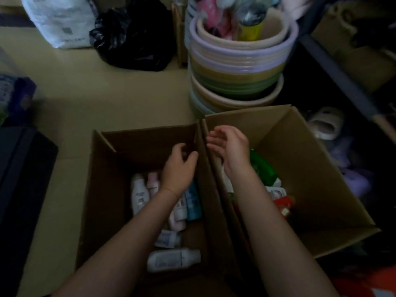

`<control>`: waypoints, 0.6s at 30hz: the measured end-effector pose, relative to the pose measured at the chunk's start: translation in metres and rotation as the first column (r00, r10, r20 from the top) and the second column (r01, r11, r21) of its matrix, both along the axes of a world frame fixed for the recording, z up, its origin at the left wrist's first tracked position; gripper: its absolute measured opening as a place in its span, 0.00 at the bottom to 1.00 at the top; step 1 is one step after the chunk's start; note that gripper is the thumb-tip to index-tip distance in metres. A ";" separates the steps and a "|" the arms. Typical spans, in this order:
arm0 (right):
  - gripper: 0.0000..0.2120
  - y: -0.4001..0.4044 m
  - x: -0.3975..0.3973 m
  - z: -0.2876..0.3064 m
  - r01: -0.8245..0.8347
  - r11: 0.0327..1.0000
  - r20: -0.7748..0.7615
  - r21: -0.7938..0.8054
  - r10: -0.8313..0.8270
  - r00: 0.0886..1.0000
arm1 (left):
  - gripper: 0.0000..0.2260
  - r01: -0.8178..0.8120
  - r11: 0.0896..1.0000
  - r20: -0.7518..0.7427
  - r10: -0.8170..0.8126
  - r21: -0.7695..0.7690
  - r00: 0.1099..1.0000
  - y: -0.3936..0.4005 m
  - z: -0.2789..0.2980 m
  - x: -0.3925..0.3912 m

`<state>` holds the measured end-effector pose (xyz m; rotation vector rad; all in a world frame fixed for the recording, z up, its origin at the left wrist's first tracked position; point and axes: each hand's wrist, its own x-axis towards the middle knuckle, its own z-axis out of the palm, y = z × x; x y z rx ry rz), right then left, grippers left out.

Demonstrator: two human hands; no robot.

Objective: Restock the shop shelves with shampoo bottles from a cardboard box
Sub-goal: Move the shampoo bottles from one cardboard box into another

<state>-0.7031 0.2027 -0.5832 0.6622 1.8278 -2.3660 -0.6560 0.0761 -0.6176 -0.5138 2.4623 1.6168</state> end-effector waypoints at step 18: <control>0.30 0.184 -0.047 -0.186 -0.597 0.394 0.651 0.699 -0.006 0.759 | 0.32 -0.168 0.959 0.128 0.200 -0.227 0.971 0.114 -0.023 -0.045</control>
